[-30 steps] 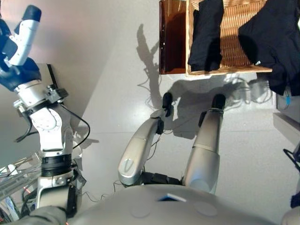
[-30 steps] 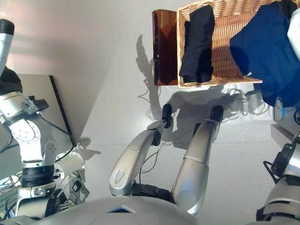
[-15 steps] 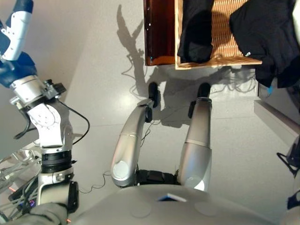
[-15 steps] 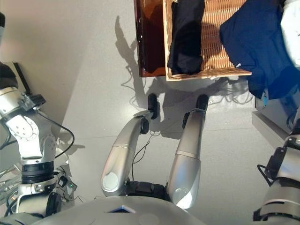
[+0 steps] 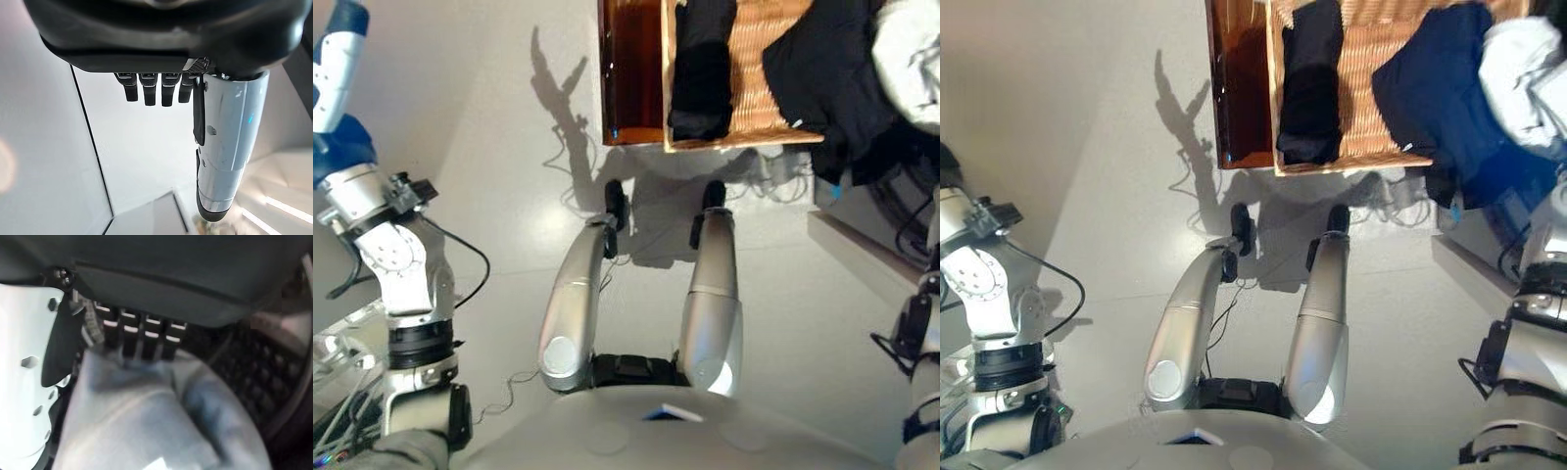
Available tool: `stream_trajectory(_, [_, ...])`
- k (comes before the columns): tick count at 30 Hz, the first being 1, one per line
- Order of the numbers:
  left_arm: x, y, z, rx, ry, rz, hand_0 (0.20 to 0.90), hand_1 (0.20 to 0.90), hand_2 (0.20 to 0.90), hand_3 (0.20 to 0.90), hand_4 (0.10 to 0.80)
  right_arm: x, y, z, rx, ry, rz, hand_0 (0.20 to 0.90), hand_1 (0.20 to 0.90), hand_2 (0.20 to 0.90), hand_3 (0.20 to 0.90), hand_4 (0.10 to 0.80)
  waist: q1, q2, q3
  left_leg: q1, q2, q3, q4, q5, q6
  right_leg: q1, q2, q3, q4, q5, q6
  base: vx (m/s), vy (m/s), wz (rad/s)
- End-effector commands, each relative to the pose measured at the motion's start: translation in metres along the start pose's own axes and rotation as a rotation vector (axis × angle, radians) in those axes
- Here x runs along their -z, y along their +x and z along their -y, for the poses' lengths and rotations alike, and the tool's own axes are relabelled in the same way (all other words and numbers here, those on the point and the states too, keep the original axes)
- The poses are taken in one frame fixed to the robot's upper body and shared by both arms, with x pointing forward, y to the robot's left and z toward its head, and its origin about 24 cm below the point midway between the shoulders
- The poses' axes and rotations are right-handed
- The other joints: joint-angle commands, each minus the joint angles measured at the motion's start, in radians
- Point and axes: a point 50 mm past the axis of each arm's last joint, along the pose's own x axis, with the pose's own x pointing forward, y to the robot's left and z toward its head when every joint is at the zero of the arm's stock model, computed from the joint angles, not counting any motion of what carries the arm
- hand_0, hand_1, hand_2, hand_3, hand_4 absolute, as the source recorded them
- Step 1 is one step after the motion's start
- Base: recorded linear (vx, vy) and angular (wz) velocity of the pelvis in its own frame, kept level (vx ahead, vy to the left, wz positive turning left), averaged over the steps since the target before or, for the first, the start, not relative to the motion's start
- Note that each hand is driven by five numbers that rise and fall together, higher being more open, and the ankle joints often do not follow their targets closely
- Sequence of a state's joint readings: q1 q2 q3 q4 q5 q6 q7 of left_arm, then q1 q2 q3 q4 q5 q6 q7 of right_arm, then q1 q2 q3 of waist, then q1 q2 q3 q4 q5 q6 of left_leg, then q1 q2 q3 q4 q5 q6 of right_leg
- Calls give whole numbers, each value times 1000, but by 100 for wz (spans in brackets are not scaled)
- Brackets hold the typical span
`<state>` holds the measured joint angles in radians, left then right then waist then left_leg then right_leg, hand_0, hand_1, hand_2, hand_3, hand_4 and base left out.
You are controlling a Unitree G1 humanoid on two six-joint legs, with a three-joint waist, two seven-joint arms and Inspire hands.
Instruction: Pick up the clothes and place them into the washing machine
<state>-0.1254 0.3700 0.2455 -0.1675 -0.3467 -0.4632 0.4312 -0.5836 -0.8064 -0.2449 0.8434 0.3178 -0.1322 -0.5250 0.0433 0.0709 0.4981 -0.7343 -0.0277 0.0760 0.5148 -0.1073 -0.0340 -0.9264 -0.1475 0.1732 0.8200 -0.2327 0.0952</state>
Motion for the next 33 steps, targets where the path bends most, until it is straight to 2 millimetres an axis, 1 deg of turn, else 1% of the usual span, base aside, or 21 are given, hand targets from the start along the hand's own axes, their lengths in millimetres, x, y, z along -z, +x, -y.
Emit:
stream_trajectory(1, [-15,4,-19,-29,10,93,900,900,900,900,800,11,-2,38,14,-61,99,900,900,900,900,800,-30,-4,-198,-12,-1,-36,-12,-52,-28,99,95,-103,-253,89,-85,66,47,8])
stream_trajectory(2, [-15,4,-19,-26,13,92,900,900,900,900,800,13,-4,38,12,-61,95,900,900,900,900,800,-32,-7,-195,-1,-2,-38,-22,-47,-28,109,93,-105,-260,92,-85,142,76,-3])
stream_trajectory(3, [-12,3,-19,-15,13,77,900,900,900,900,800,33,-14,27,-27,-34,20,900,900,900,900,800,-21,-9,-201,42,-17,-54,-74,-28,-25,156,85,-118,-301,103,-77,78,27,-8])
stream_trajectory(4, [-12,4,-19,-15,13,77,900,900,900,900,800,33,-14,27,-28,-34,20,900,900,900,900,800,-22,-9,-199,45,-17,-55,-76,-27,-25,159,85,-119,-303,103,-77,145,56,1])
stream_trajectory(5, [-11,3,-17,6,22,73,900,900,900,900,800,57,-31,11,-76,7,-74,900,900,900,900,800,-8,-11,-205,80,-26,-64,-115,-15,-19,196,76,-130,-339,115,-67,97,52,16])
stream_trajectory(6, [-11,3,-17,16,26,69,900,900,900,900,800,66,-40,2,-118,16,-108,900,900,900,900,800,-2,-14,-204,103,-30,-71,-136,-6,-17,217,73,-134,-355,123,-64,98,52,18])
stream_trajectory(7, [-11,3,-17,16,28,70,900,900,900,900,800,66,-40,1,-120,17,-109,900,900,900,900,800,-5,-15,-200,110,-31,-72,-141,-4,-17,225,72,-136,-360,125,-64,73,32,11])
stream_trajectory(8, [-10,3,-18,20,35,64,900,900,900,900,800,76,-49,-6,-149,31,-146,900,900,900,900,800,1,-20,-204,130,-32,-79,-165,2,-14,250,69,-137,-384,131,-59,98,40,9])
stream_trajectory(9, [-10,3,-15,44,36,65,900,900,900,900,800,93,-69,-23,-220,40,-217,900,900,900,900,800,14,-24,-209,160,-36,-91,-197,13,-9,282,61,-146,-414,141,-51,133,54,9])
stream_trajectory(11, [-6,0,-15,44,35,48,900,900,900,900,800,110,-93,-37,-285,49,-286,900,900,900,900,800,24,-30,-210,209,-39,-105,-243,31,-4,335,48,-158,-450,151,-43,117,53,11])
stream_trajectory(13, [-5,-1,-12,48,29,41,900,900,900,900,800,115,-101,-44,-317,44,-306,900,900,900,900,800,29,-35,-207,226,-40,-110,-253,37,-2,355,42,-165,-460,155,-41,82,39,11])
stream_trajectory(14, [-1,-3,-11,54,36,26,900,900,900,900,800,124,-122,-58,-391,62,-349,900,900,900,900,800,39,-46,-211,255,-43,-121,-277,44,3,388,35,-173,-481,160,-34,96,59,14])
stream_trajectory(18, [-1,-6,-10,65,43,20,900,900,900,900,800,131,-157,-79,-529,88,-386,900,900,900,900,800,52,-78,-226,312,-43,-140,-326,61,7,457,26,-190,-533,176,-24,116,50,15])
stream_trajectory(21, [0,-9,-9,86,57,12,900,900,900,900,800,134,-178,-88,-602,115,-411,900,900,900,900,800,61,-112,-246,340,-38,-155,-346,64,8,507,20,-201,-569,184,-14,110,21,11])
stream_trajectory(24, [1,-12,-12,95,87,-5,900,900,900,900,800,136,-191,-91,-647,147,-429,900,900,900,900,800,71,-143,-265,371,-35,-168,-367,66,13,558,17,-212,-608,198,-3,95,7,15])
stream_trajectory(25, [1,-12,-12,95,87,-5,900,900,900,900,800,136,-191,-91,-647,148,-429,900,900,900,900,800,70,-143,-266,369,-35,-168,-370,74,13,558,17,-213,-614,206,-3,120,9,8])
stream_trajectory(27, [5,-16,-16,101,117,-38,900,900,900,900,800,142,-201,-88,-698,66,-420,900,900,900,900,800,79,-171,-294,404,-29,-181,-400,73,15,607,11,-224,-658,216,12,131,6,4])
stream_trajectory(30, [9,-18,-19,109,145,-65,900,900,900,900,800,145,-208,-85,-808,-169,-314,900,900,900,900,800,86,-200,-321,443,-25,-195,-436,81,15,653,12,-233,-692,230,22,84,-1,14])
stream_trajectory(31, [9,-18,-19,109,145,-64,900,900,900,900,800,145,-208,-85,-808,-170,-314,900,900,900,900,800,85,-200,-322,440,-26,-195,-439,88,15,652,12,-234,-696,237,23,101,2,19])
stream_trajectory(32, [10,-20,-22,116,168,-76,900,900,900,900,800,150,-208,-79,-882,-387,-209,900,900,900,900,800,89,-214,-338,467,-22,-201,-456,83,17,679,13,-241,-712,239,29,112,6,18])
stream_trajectory(33, [10,-22,-23,131,175,-87,900,900,900,900,800,154,-209,-77,-913,-489,-177,900,900,900,900,800,92,-225,-356,479,-21,-206,-471,90,20,691,13,-243,-727,250,34,129,2,10])
